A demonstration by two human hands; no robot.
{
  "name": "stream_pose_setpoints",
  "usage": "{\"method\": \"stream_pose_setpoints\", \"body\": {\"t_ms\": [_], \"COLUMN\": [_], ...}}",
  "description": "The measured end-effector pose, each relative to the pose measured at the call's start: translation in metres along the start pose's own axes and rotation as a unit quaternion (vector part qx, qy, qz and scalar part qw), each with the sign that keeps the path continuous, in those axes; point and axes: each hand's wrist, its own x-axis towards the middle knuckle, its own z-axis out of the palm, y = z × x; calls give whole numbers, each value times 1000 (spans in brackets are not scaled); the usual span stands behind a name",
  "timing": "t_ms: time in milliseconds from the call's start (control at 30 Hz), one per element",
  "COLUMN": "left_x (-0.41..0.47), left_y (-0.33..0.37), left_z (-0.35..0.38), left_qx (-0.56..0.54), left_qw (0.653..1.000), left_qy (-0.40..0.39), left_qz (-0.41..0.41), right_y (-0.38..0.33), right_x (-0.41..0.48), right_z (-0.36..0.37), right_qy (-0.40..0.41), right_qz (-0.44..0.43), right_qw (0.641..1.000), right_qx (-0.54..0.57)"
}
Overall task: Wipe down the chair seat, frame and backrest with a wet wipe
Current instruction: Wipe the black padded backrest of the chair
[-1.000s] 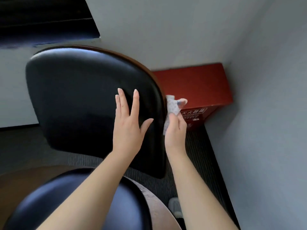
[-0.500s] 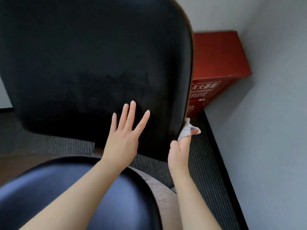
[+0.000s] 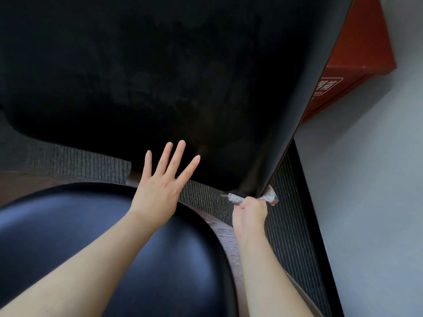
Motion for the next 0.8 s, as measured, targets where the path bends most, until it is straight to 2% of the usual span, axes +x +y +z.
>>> {"method": "stream_pose_setpoints", "body": {"t_ms": [67,100,133,167,200,233,267,300,333,367,400,433,467,500,533,567,600,733,800], "left_x": [-2,-3,-4,-4,-4,-4,-4,-5,-6,-8,-9,-12,-15,-18,-22,-25,-27,-29,-34], "left_y": [-8,-13,-18,-23,-28,-33,-38,-44,-50,-57,-63,-70,-76,-81,-86,-90,-93,-98,-92], "left_z": [4,5,5,5,5,7,9,11,12,12,13,13,13,14,14,15,15,13,10], "left_qx": [8,10,11,12,15,21,31,42,52,62,70,77,81,83,85,87,88,67,13], "left_qw": [1000,1000,999,999,998,998,997,996,995,994,993,993,993,993,994,994,994,995,995], "left_qy": [9,14,18,21,24,25,26,25,23,20,15,10,5,-1,-8,-16,-25,-62,-94], "left_qz": [13,23,33,42,51,60,70,79,86,91,93,92,87,81,75,70,66,50,15], "right_y": [4,5,9,11,12,17,23,25,29,32,38,41,51,59,73,80,87,85,75], "right_x": [-5,-6,-6,-9,-12,-9,-4,-7,-4,-6,-4,-9,-4,2,13,19,24,9,-12], "right_z": [9,10,9,9,6,2,-1,-3,-4,4,11,24,32,40,47,55,61,70,70], "right_qy": [7,9,11,-15,-48,-64,-86,-112,-119,-122,-127,-130,-128,-132,-129,-113,-108,-129,-160], "right_qz": [36,51,40,-3,-31,-81,-92,-106,-108,-119,-103,-63,18,104,154,167,166,205,230], "right_qw": [995,993,998,994,952,886,848,833,839,829,839,887,957,982,979,975,973,967,959], "right_qx": [97,106,43,-113,-302,-452,-515,-531,-519,-532,-520,-438,-259,-90,43,96,119,83,-29]}}
